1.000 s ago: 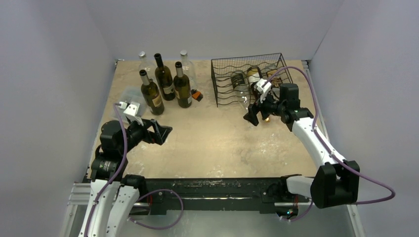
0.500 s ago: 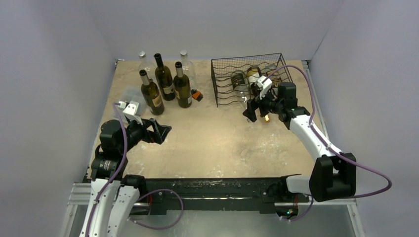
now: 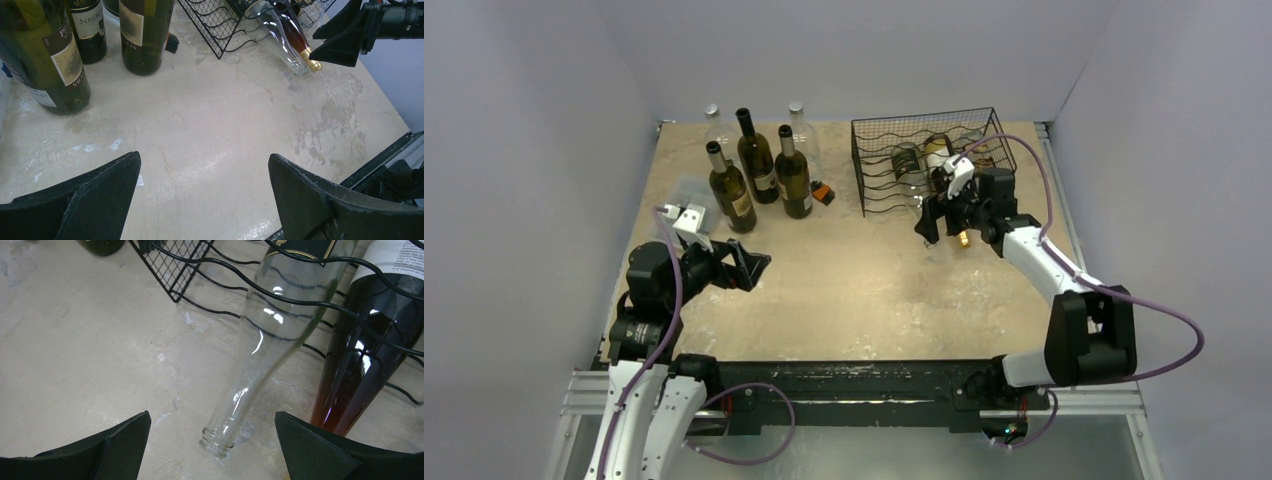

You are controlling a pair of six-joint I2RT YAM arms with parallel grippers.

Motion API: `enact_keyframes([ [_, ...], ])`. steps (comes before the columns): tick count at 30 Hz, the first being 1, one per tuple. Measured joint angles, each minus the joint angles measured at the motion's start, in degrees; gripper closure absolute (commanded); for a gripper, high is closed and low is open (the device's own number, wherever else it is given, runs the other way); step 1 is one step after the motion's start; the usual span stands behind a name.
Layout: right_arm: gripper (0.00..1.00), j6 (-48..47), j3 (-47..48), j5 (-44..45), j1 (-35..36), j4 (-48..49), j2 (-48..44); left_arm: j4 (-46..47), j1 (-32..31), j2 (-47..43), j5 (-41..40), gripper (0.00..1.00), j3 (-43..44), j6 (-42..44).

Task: Take the wine bottle off the wine rack
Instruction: Pick up the wine bottle from the wine rack.

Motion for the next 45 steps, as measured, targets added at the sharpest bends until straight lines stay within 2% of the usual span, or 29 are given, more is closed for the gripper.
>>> enact_keyframes([
  [12, 0.02, 12.0, 0.7, 10.0, 1.4, 3.7, 8.4, 0.0, 0.0, 0.0, 0.0, 0.0, 0.0, 0.0],
  [21, 0.19, 16.9, 4.6, 13.5, 3.1, 4.0, 15.2, 0.0, 0.1, 0.3, 0.1, 0.0, 0.0, 0.0],
  [29, 0.26, 19.0, 6.6, 14.8, 3.5, 4.6, 18.9, 0.0, 0.4, 0.9, 0.1, 0.0, 0.0, 0.0],
  [39, 0.35, 20.6, 6.6, 14.9, 4.0, 6.5, 19.3, 0.0, 1.1, 1.2, 0.4, 0.0, 0.0, 0.0],
  [45, 0.45, 21.2, 6.6, 15.0, 4.0, 7.2, 19.7, 0.0, 1.1, 1.2, 0.5, 0.0, 0.0, 0.0],
])
